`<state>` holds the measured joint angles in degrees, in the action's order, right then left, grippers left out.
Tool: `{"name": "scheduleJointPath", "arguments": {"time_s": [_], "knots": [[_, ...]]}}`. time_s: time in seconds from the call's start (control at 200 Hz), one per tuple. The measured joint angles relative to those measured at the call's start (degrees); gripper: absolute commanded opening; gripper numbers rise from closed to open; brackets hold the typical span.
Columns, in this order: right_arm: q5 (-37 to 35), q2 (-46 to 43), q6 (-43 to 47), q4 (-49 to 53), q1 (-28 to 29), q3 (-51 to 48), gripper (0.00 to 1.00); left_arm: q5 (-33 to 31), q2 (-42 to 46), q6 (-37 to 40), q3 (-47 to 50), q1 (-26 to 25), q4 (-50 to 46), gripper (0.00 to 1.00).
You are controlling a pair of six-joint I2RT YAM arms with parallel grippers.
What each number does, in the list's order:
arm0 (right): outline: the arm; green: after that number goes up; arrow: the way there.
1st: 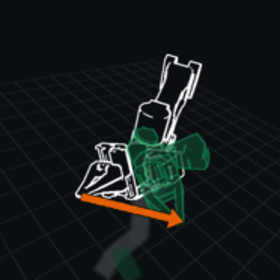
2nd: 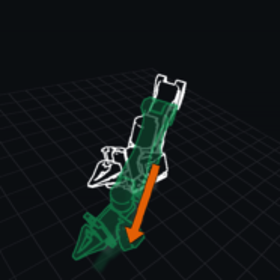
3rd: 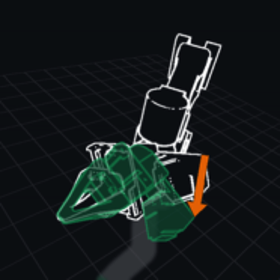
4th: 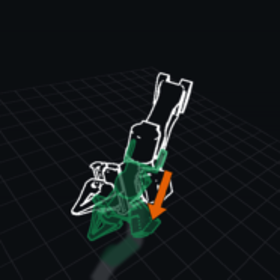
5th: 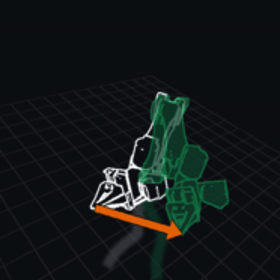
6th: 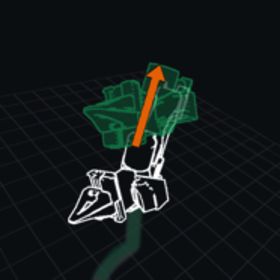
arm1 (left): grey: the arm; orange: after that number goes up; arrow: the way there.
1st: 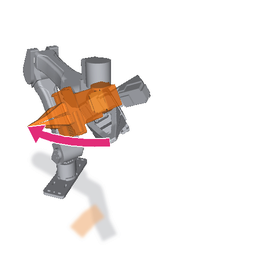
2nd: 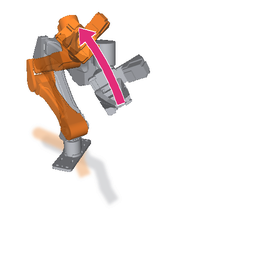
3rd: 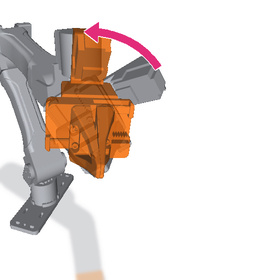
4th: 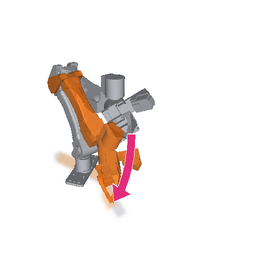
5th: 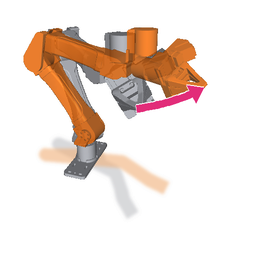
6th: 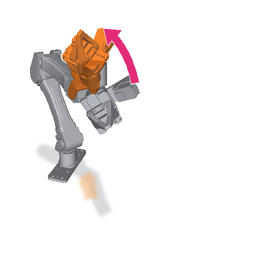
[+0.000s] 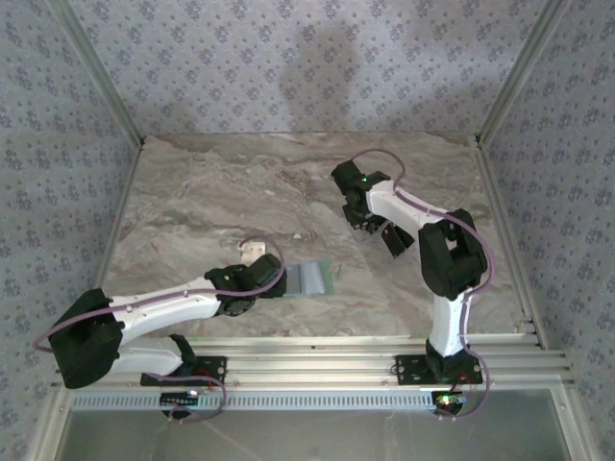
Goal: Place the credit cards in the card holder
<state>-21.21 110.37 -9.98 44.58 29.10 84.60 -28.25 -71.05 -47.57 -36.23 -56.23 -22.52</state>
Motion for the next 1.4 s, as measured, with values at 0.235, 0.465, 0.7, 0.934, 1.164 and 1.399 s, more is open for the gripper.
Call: {"name": "scheduleJointPath", "arguments": {"time_s": [0.235, 0.465, 0.7, 0.934, 1.164, 1.399], "knots": [[0.20, 0.42, 0.39, 0.07, 0.00, 0.07, 0.18, 0.00, 0.00, 0.00, 0.02, 0.00, 0.00, 1.00], [0.63, 0.42, 0.57, 0.50, 0.00, 1.62, 0.21, 0.00, 0.00, 0.00, 0.04, 0.00, 0.00, 1.00], [0.70, 0.42, 0.63, 0.68, -0.17, 2.99, 0.21, 0.22, 0.00, 0.00, 0.07, 0.00, 0.00, 1.00], [1.07, 0.42, 0.63, 0.68, -0.48, 2.99, 0.20, 0.39, 0.00, 0.02, 0.07, 0.00, 0.00, 1.00], [1.11, 0.44, 0.63, 0.68, -0.81, 2.99, 0.20, 0.39, 0.00, 0.11, 0.07, 0.00, 0.00, 1.00], [1.57, 0.90, 0.63, 0.66, -1.11, 2.99, 0.21, 0.39, 0.00, 0.20, 0.07, 0.26, 0.00, 1.00]]}}
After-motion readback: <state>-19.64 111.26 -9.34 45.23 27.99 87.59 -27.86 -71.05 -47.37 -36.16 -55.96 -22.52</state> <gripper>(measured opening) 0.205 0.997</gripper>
